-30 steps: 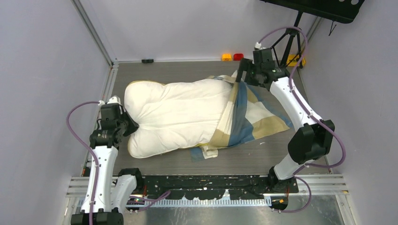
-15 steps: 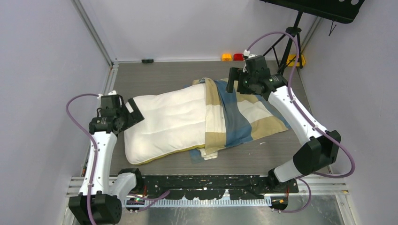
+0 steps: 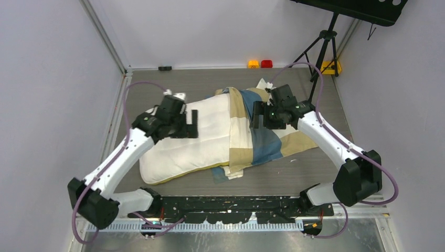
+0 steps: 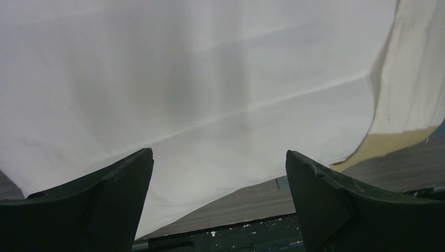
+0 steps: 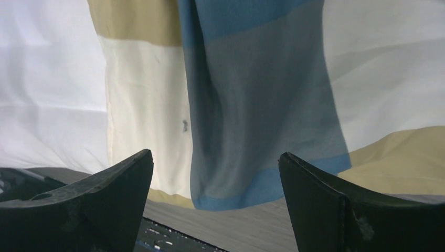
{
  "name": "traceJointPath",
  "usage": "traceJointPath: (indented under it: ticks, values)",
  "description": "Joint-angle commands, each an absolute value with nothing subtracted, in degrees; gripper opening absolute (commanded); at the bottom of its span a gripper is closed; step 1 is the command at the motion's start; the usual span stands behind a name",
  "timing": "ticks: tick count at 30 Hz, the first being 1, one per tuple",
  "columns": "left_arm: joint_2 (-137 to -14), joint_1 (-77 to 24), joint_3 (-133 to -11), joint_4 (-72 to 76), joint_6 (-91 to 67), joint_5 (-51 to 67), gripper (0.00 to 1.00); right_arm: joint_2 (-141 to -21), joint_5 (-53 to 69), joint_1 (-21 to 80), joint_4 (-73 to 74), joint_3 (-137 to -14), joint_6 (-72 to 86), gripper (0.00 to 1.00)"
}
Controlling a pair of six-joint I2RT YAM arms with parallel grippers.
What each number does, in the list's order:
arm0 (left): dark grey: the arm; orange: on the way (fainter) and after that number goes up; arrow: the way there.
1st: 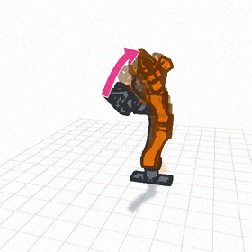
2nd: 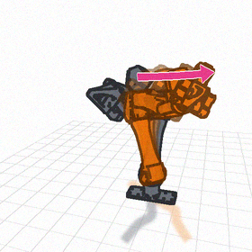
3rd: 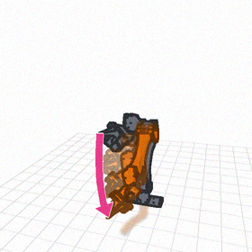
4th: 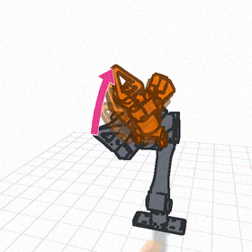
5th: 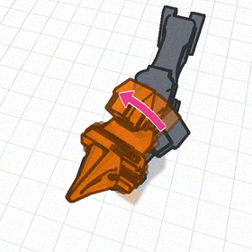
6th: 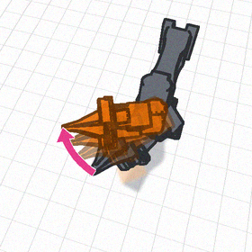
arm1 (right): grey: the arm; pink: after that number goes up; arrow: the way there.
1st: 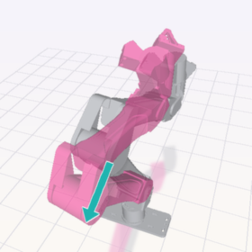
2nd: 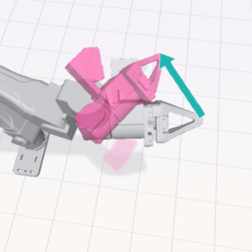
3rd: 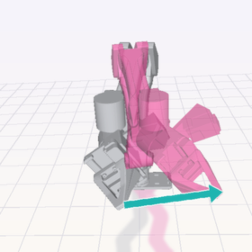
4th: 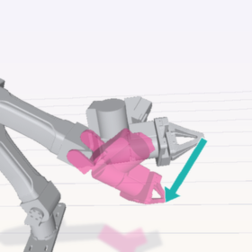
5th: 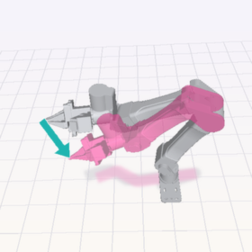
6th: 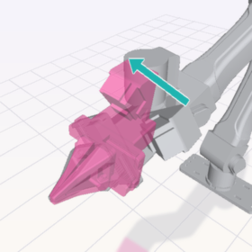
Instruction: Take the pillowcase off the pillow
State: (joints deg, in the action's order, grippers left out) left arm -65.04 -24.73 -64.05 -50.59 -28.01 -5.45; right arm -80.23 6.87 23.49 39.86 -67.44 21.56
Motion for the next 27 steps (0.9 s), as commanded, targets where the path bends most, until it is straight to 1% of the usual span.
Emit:
traceJointPath:
  ticks: [1, 5, 9, 12, 13, 15, 19, 20, 22, 24, 25, 26, 27]
  values:
    - [-72.0, -39.1, -70.1, -54.2, -22.2, -12.9, 1.0, -76.1, 11.1, 25.4, 36.4, -63.4, 23.7, 0.93]
    - [-75.3, -49.5, -68.4, -49.8, -16.4, -12.7, 1.0, -75.5, 11.4, 26.6, 34.8, -59.0, 24.6, 0.92]
    - [-76.9, -54.4, -66.1, -44.6, -13.6, -12.5, 1.0, -75.4, 11.6, 26.6, 32.3, -55.6, 25.7, 0.82]
    - [-79.0, -55.4, -65.0, -42.7, -13.3, -14.2, 1.0, -74.7, 11.4, 26.7, 29.3, -53.5, 27.0, 0.72]
    - [-80.0, -55.5, -64.8, -42.6, -13.3, -15.1, 1.0, -74.6, 11.3, 26.7, 28.7, -53.0, 27.4, 0.67]
    - [-82.5, -55.8, -64.5, -42.6, -13.3, -16.9, 1.0, -75.0, 11.4, 26.6, 27.8, -52.6, 27.6, 0.54]
    - [-86.5, -56.0, -63.6, -42.5, -14.5, -21.5, 1.0, -76.5, 11.2, 26.7, 27.6, -52.9, 27.7, 0.21]
    - [-87.4, -56.0, -63.3, -42.5, -15.1, -22.5, 1.0, -76.6, 10.8, 26.7, 27.7, -53.0, 27.8, 0.15]
    - [-89.1, -55.9, -62.8, -42.4, -16.2, -24.5, 1.0, -76.3, 8.8, 26.7, 27.9, -53.0, 27.9, 0.08]
    - [-90.7, -55.9, -62.4, -42.3, -17.4, -26.4, 0.99, -75.2, 4.9, 26.7, 28.6, -53.0, 27.9, 0.05]
    - [-91.2, -56.0, -62.0, -42.1, -18.2, -28.0, 0.97, -74.4, 2.6, 26.6, 28.9, -53.0, 28.1, 0.03]
    - [-91.5, -55.9, -61.5, -41.6, -19.3, -29.6, 0.89, -73.5, -0.8, 26.6, 29.2, -52.9, 28.4, 0.01]
    - [-91.5, -55.7, -60.8, -41.2, -20.1, -30.9, 0.72, -72.3, -4.8, 26.6, 29.6, -52.6, 29.0, 0.0]
